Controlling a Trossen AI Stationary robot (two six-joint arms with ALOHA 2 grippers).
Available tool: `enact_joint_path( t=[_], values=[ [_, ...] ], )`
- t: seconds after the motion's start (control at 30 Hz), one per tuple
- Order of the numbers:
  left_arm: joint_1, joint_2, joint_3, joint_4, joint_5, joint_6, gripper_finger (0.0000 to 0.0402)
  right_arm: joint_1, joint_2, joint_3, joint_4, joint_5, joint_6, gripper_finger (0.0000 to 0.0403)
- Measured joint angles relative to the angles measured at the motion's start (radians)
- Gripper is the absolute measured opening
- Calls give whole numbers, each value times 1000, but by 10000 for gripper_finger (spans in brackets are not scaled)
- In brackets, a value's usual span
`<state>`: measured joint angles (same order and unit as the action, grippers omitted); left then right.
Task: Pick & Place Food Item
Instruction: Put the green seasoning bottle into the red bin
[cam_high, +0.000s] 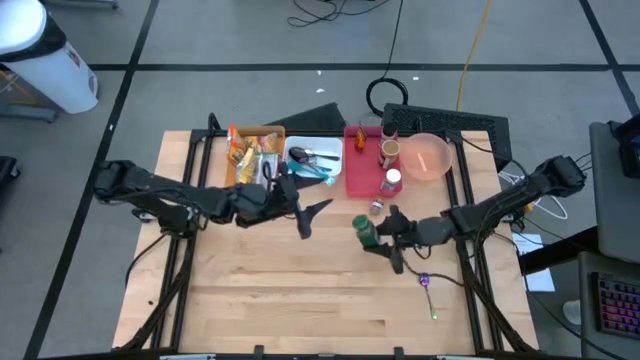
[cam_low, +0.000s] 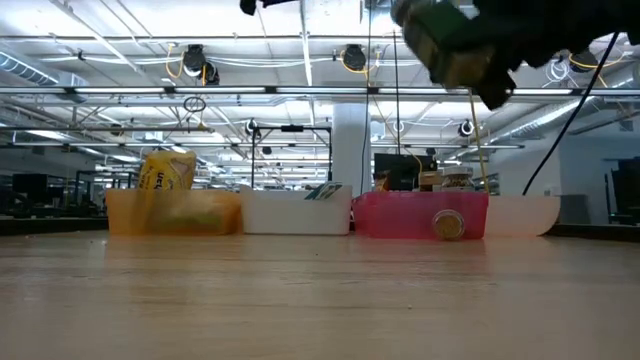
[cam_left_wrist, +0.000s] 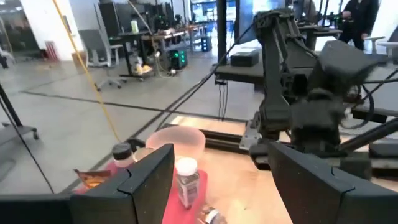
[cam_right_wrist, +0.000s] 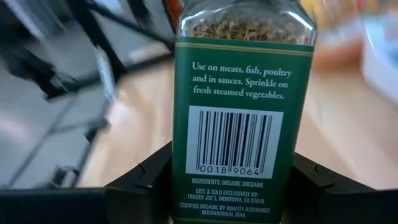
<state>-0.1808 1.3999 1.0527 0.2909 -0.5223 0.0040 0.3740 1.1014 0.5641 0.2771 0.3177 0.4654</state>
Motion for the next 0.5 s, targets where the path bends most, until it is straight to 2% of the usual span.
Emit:
enact_joint_path(
  t=[0.17, 0.37, 0.5],
  values=[
    [8, 27, -2, -12, 70, -45, 267, 0, 0, -66, 294, -4, -141, 188],
    [30, 90, 0, 47, 244, -139, 267, -9, 1, -99, 375, -5, -226, 188],
    [38, 162, -2, 148, 308, -165, 267, -13, 0, -103, 430, -5, -267, 188]
  ],
)
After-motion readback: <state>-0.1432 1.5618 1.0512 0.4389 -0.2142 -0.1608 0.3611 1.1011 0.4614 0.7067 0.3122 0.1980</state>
